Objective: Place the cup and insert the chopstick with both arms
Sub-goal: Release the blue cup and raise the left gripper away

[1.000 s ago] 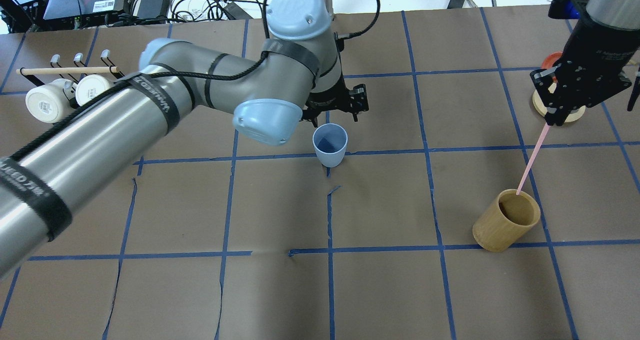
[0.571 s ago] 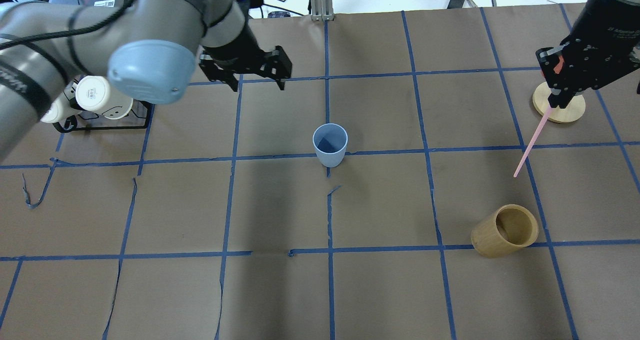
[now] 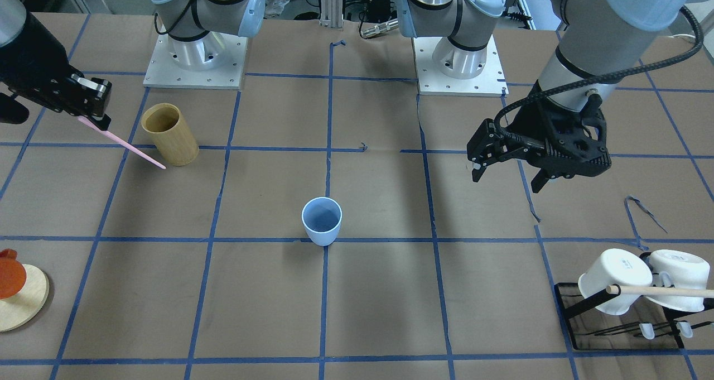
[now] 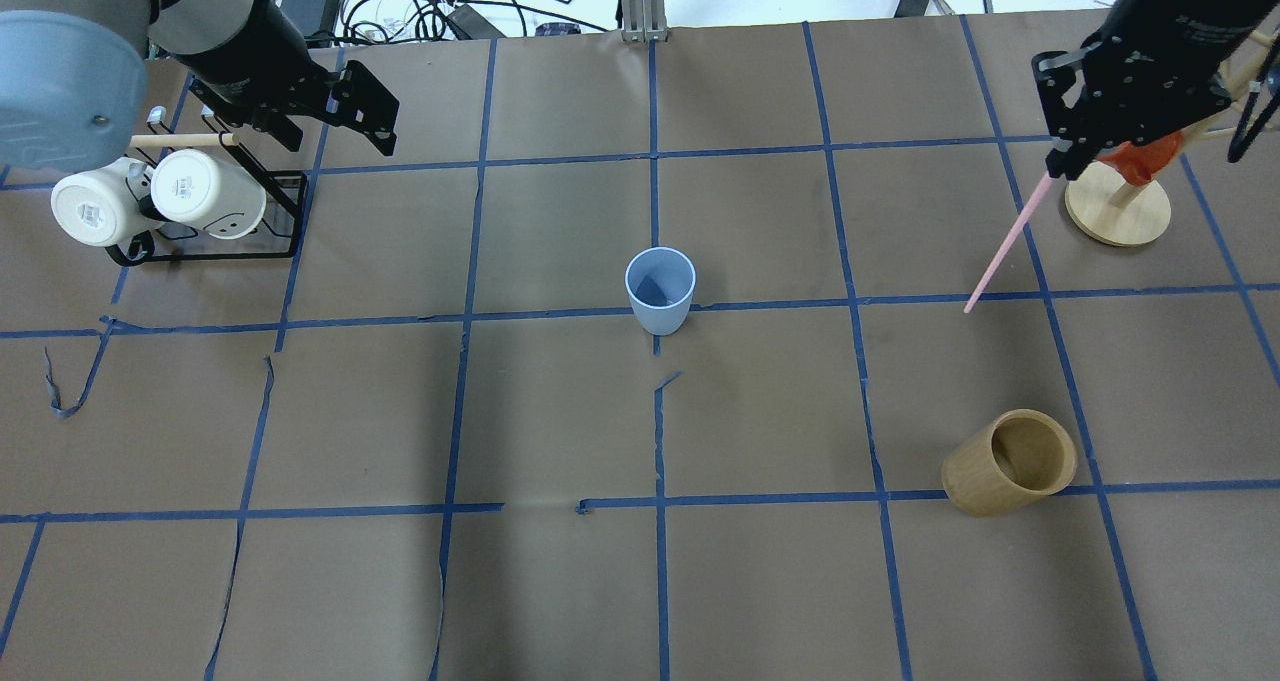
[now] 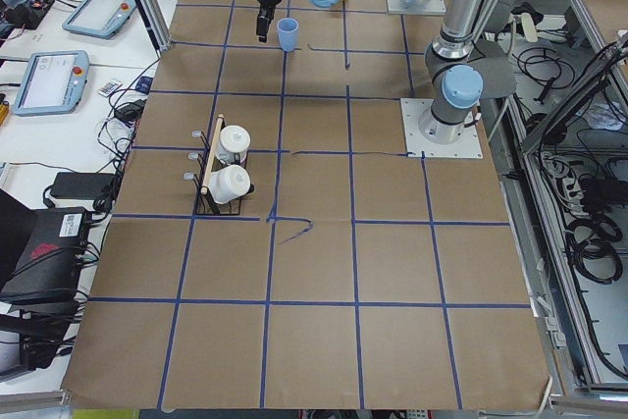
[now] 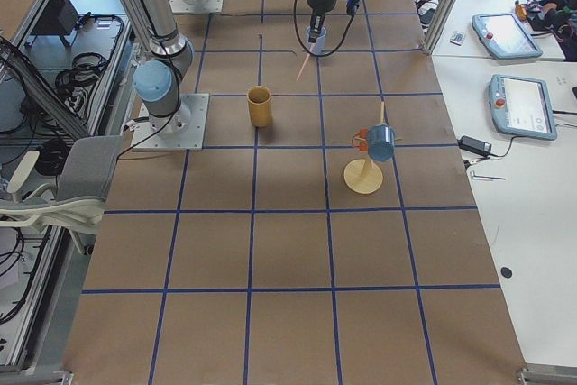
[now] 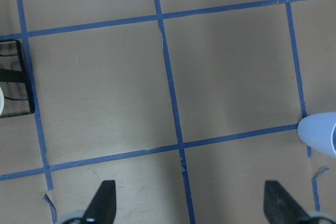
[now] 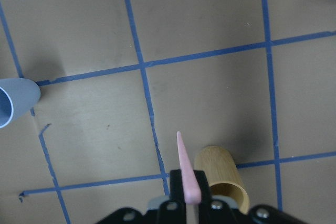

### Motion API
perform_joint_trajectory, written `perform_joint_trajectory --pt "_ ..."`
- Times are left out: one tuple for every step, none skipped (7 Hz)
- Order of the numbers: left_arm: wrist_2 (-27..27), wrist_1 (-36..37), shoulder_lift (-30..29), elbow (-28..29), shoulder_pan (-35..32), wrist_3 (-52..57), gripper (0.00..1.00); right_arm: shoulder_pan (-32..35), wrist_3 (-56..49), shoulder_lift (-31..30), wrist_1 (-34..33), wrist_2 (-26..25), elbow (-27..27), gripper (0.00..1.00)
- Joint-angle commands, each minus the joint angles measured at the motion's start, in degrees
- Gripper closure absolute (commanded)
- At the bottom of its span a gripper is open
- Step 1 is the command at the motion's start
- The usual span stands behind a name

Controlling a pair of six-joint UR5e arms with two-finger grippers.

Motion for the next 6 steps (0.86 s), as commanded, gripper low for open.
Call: perform_joint_trajectory --pt "0.62 0.2 0.11 0.14 -0.35 -5.27 0.0 7.48 5.64 1.17 -8.33 0.58 -0.09 1.0" --pt "2.27 0.29 -0.15 0.14 -0.8 -8.88 0.0 11.44 8.1 1.26 -11.07 0.41 -0.09 1.0" --pt "2.2 0.29 -0.16 0.05 -0.8 -8.75 0.0 15.48 10.65 1.7 -15.01 0.14 -0.09 1.0" --pt "2.2 0.29 -0.16 -0.21 -0.89 -8.83 0.0 19.43 14.59 3.18 -19.92 -1.25 -0.09 1.0" --pt "2.29 0.12 0.02 -0.38 -0.98 -9.35 0.0 23.56 16.89 4.85 -23.97 -2.57 0.0 1.0" --pt "2.46 -0.06 -0.15 -0.3 -0.98 -9.62 0.0 26.82 19.87 6.69 -25.41 -2.5 0.08 1.0"
